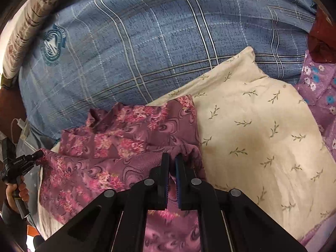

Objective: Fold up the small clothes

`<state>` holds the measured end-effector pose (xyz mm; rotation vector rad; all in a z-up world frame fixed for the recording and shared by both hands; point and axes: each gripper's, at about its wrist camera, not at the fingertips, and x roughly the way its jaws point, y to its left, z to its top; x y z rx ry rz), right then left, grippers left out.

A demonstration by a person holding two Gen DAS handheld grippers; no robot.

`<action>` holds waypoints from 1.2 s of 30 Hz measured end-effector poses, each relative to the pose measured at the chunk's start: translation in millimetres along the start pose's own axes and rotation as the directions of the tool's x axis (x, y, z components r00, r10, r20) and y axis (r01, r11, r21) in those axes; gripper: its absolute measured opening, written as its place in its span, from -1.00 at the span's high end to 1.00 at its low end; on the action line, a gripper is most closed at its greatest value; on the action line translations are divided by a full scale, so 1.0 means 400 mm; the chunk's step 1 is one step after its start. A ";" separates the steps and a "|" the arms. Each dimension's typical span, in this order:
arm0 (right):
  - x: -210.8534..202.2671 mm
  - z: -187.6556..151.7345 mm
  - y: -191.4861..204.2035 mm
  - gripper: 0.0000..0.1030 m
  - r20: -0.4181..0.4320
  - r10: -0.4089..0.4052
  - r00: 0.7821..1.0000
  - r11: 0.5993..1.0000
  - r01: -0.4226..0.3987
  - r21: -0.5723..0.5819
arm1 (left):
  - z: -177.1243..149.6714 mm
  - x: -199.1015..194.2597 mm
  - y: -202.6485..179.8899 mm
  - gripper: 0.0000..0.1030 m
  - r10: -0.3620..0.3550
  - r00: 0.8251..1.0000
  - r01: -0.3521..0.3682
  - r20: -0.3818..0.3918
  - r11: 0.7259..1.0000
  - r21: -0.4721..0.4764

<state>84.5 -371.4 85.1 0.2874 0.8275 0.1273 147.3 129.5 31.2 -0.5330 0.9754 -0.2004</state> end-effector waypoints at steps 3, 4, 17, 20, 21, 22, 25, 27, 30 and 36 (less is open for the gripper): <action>0.042 0.002 -0.010 0.53 -0.028 -0.025 0.999 1.000 0.025 -0.001 | 0.001 0.046 0.007 0.57 0.031 0.999 -0.031 -0.038 1.000 0.004; 0.044 0.000 -0.011 0.31 -0.028 -0.041 0.999 0.999 0.040 -0.006 | 0.001 0.049 0.008 0.50 0.038 0.998 -0.037 -0.042 0.999 0.009; -0.043 -0.068 -0.036 0.19 -0.078 -0.016 0.997 0.999 0.019 0.037 | 0.007 0.054 0.011 0.43 -0.020 0.999 0.020 -0.047 1.000 0.002; -0.008 -0.071 -0.040 0.38 -0.107 -0.010 0.994 0.998 0.017 0.062 | 0.000 0.062 0.017 0.69 -0.008 0.999 0.007 -0.046 1.000 -0.012; -0.007 -0.069 -0.036 0.63 -0.102 -0.024 0.994 0.998 0.030 0.058 | -0.001 0.064 0.012 0.81 0.005 0.999 -0.006 -0.037 1.000 -0.005; -0.011 -0.068 -0.033 0.83 -0.092 -0.040 0.995 0.998 0.045 0.044 | 0.000 0.062 0.008 0.82 0.011 1.000 -0.012 -0.026 1.000 -0.003; -0.031 -0.053 -0.011 0.87 -0.049 -0.050 0.998 0.999 0.051 0.006 | 0.008 0.034 0.000 0.86 -0.019 1.000 0.019 0.025 1.000 -0.008; -0.045 -0.035 -0.001 0.88 -0.028 -0.035 0.999 0.999 0.035 -0.009 | 0.017 0.016 -0.004 0.87 -0.033 0.998 0.033 0.048 0.999 -0.005; -0.055 -0.002 0.002 0.88 -0.004 -0.022 1.000 1.000 0.022 -0.008 | 0.036 0.001 -0.007 0.87 -0.048 0.997 0.049 0.063 0.999 -0.012; -0.016 0.088 -0.013 0.88 0.032 -0.019 0.999 0.999 0.018 0.041 | 0.093 0.030 -0.001 0.87 -0.059 0.996 0.064 0.068 0.995 -0.071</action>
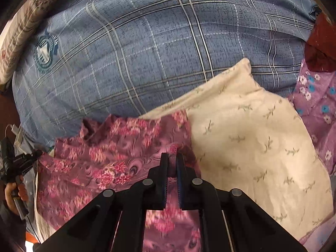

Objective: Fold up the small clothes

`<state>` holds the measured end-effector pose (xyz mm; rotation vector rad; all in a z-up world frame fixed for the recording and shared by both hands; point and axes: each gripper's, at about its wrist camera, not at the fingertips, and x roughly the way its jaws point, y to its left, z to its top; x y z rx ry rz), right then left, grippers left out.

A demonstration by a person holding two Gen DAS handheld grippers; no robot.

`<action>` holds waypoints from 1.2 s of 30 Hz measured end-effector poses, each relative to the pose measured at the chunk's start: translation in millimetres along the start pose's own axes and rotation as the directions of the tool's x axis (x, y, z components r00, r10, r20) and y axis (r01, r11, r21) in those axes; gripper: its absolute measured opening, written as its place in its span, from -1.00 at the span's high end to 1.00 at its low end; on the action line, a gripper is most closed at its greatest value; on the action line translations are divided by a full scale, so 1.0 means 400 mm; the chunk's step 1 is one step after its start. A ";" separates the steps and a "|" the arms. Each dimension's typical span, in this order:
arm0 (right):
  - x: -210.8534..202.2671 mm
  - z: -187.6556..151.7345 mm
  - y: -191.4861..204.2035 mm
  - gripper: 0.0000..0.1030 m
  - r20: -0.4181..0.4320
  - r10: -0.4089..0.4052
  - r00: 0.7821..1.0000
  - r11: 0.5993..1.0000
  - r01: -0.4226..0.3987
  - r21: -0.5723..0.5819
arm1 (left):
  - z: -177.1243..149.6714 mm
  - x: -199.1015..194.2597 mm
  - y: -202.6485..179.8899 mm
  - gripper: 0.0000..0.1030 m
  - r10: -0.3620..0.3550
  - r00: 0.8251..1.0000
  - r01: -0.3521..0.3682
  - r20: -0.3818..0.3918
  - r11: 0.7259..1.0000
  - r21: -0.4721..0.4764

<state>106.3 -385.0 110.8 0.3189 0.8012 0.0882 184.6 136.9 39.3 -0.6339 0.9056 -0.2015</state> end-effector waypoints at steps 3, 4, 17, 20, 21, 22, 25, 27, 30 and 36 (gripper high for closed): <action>0.044 0.036 -0.015 0.88 0.000 0.007 1.000 0.999 -0.007 0.047 | 0.025 0.042 0.004 0.87 0.010 1.000 -0.010 -0.005 1.000 -0.026; 0.063 0.047 -0.019 0.88 -0.003 0.005 1.000 0.998 -0.005 0.056 | 0.029 0.058 0.006 0.86 0.021 1.000 -0.021 -0.009 0.999 -0.028; 0.200 0.061 -0.031 0.59 -0.033 -0.017 0.999 0.999 0.019 0.043 | 0.048 0.159 0.037 0.76 0.057 0.996 -0.059 -0.067 0.998 -0.030; 0.149 0.058 -0.012 0.01 0.016 -0.013 1.000 1.000 0.013 0.005 | 0.054 0.124 0.020 0.35 0.032 0.998 -0.032 -0.052 0.999 -0.002; 0.134 0.056 -0.002 0.01 0.026 -0.007 1.000 1.000 0.007 -0.015 | 0.055 0.110 0.013 0.26 0.036 0.999 -0.036 -0.035 0.999 0.017; 0.117 0.052 0.011 0.01 0.034 0.001 0.999 0.999 0.000 -0.041 | 0.055 0.094 0.008 0.23 0.045 0.999 -0.044 -0.020 0.998 0.044; 0.097 0.051 0.039 -0.02 0.025 0.060 0.998 0.994 -0.058 -0.092 | 0.055 0.076 -0.005 0.17 0.057 0.998 -0.055 -0.018 0.993 0.108; 0.099 0.045 0.069 -0.11 -0.002 0.087 0.996 0.984 -0.086 -0.154 | 0.049 0.064 -0.002 0.16 0.063 0.998 -0.058 -0.027 0.987 0.150; 0.123 0.036 0.136 -0.17 -0.044 0.085 0.995 0.961 -0.093 -0.262 | 0.047 0.071 -0.018 0.10 0.066 0.997 -0.052 -0.047 0.968 0.244; 0.149 0.017 0.248 -0.26 -0.102 0.143 0.984 0.883 -0.174 -0.436 | 0.056 0.076 -0.048 0.04 0.040 0.996 -0.001 -0.081 0.903 0.431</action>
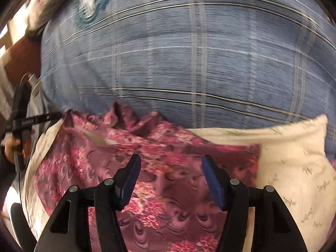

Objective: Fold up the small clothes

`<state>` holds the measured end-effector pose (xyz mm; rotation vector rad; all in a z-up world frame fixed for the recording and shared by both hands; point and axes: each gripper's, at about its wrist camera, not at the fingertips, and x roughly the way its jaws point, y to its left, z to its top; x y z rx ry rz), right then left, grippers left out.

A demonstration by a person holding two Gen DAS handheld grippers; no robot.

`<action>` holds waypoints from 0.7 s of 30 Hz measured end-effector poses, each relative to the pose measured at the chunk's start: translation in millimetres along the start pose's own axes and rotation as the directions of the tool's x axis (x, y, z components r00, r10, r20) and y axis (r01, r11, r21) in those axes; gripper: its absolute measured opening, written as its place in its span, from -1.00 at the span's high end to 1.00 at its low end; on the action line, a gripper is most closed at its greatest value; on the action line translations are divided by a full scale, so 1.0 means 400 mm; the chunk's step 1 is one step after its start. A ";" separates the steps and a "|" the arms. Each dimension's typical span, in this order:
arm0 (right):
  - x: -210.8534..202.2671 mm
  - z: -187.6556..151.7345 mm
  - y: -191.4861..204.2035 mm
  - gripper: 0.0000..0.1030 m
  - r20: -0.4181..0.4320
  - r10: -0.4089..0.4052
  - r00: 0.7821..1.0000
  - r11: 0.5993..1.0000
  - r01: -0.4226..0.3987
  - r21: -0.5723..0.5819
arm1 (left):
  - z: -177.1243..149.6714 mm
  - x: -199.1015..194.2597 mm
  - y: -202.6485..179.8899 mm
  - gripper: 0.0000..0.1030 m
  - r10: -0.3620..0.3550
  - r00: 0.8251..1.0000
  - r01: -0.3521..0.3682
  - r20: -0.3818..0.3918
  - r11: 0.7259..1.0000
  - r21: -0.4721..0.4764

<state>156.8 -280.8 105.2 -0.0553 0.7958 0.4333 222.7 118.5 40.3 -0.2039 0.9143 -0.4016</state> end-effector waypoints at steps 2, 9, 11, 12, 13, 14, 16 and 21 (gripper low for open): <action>0.010 0.010 0.036 -0.30 -0.013 0.017 1.000 0.997 -0.018 -0.074 | 0.007 0.003 0.000 0.04 -0.016 1.000 0.016 -0.009 1.000 0.026; 0.091 0.029 0.130 -0.31 -0.075 -0.018 0.997 0.974 0.000 -0.227 | 0.011 0.068 -0.006 0.03 0.000 0.998 0.005 -0.060 0.997 0.072; 0.113 0.029 0.137 -0.26 -0.089 -0.061 0.994 0.971 0.039 -0.235 | 0.009 0.076 -0.001 0.03 -0.019 0.998 0.022 -0.058 0.998 0.058; 0.127 0.030 0.139 -0.17 -0.090 -0.063 0.994 0.973 0.041 -0.227 | 0.007 0.080 0.004 0.03 -0.041 0.998 0.043 -0.053 0.998 0.040; 0.131 0.031 0.139 0.12 -0.090 -0.061 0.994 0.975 0.040 -0.218 | 0.005 0.084 0.008 0.04 -0.055 0.997 0.057 -0.054 0.998 0.029; 0.138 0.032 0.136 0.29 -0.093 -0.055 0.994 0.979 0.035 -0.199 | 0.004 0.090 0.008 0.07 -0.064 0.996 0.065 -0.056 0.998 0.022; 0.150 0.037 0.134 0.73 -0.086 -0.057 0.995 0.984 0.042 -0.171 | 0.005 0.099 0.000 0.41 -0.043 0.998 0.045 -0.043 0.998 0.038; 0.169 0.050 0.151 0.91 -0.064 -0.091 0.994 0.986 0.081 -0.146 | 0.001 0.098 -0.003 0.93 -0.006 1.000 0.006 0.030 1.000 0.004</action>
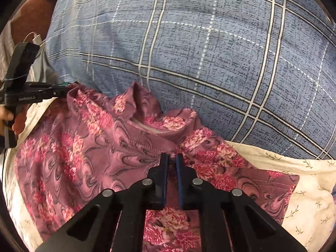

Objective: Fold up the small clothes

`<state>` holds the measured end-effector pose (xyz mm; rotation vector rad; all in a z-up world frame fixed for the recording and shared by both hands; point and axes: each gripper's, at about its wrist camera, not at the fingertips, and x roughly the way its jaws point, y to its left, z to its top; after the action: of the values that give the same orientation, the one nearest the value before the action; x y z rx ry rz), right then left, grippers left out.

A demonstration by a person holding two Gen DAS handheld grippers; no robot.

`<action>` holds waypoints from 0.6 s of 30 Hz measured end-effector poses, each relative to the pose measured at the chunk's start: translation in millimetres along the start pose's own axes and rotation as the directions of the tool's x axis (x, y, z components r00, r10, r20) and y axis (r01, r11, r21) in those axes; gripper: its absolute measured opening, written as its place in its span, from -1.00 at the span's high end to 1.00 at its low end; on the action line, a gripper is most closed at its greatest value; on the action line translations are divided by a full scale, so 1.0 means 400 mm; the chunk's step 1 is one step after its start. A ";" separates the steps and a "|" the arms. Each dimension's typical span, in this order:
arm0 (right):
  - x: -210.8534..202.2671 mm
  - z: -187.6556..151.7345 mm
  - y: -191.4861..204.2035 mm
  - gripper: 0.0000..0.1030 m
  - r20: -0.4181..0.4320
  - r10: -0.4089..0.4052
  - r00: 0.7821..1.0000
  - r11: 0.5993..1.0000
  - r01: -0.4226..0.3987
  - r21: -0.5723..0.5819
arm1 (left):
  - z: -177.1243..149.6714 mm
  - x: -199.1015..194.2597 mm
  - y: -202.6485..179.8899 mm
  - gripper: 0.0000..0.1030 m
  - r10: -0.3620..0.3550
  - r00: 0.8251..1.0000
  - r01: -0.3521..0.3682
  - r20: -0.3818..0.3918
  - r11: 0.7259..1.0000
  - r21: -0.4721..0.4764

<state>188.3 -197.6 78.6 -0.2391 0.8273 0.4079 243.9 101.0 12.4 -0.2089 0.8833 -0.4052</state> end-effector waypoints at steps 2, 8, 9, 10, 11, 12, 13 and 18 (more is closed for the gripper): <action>-0.007 0.007 0.009 0.93 0.011 -0.017 1.000 1.000 0.017 -0.005 | 0.002 -0.020 0.018 0.94 -0.010 0.999 0.012 0.035 0.999 -0.048; -0.035 0.037 -0.013 0.94 0.095 -0.048 0.994 0.997 0.043 0.058 | 0.012 -0.075 0.062 0.94 0.003 0.994 0.010 0.106 0.993 -0.121; -0.032 0.042 -0.017 0.94 0.095 -0.048 0.994 0.997 0.042 0.064 | 0.009 -0.064 0.060 0.94 0.021 0.995 -0.009 0.093 0.993 -0.121; -0.022 0.044 -0.015 0.94 0.090 -0.056 0.994 0.997 0.051 0.063 | 0.005 -0.053 0.059 0.94 0.041 0.996 -0.031 0.081 0.992 -0.119; -0.003 0.046 -0.010 0.93 0.072 -0.057 0.996 0.997 0.053 0.056 | -0.002 -0.038 0.059 0.93 0.064 0.996 -0.056 0.067 0.992 -0.117; 0.021 0.044 -0.004 0.93 0.048 -0.061 0.997 0.997 0.059 0.050 | -0.004 -0.021 0.055 0.93 0.077 0.996 -0.070 0.050 0.990 -0.123; 0.037 0.041 0.000 0.93 0.032 -0.067 0.997 0.997 0.066 0.047 | -0.008 -0.005 0.056 0.93 0.086 0.996 -0.081 0.035 0.988 -0.130; 0.086 0.036 0.000 0.62 -0.022 -0.082 0.996 0.995 0.083 0.061 | -0.023 0.033 0.033 0.87 0.120 0.993 -0.120 -0.008 0.985 -0.123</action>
<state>218.5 -183.5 62.0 -0.2194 0.8450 0.3026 247.7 107.2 -7.2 -0.2672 0.9178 -0.2387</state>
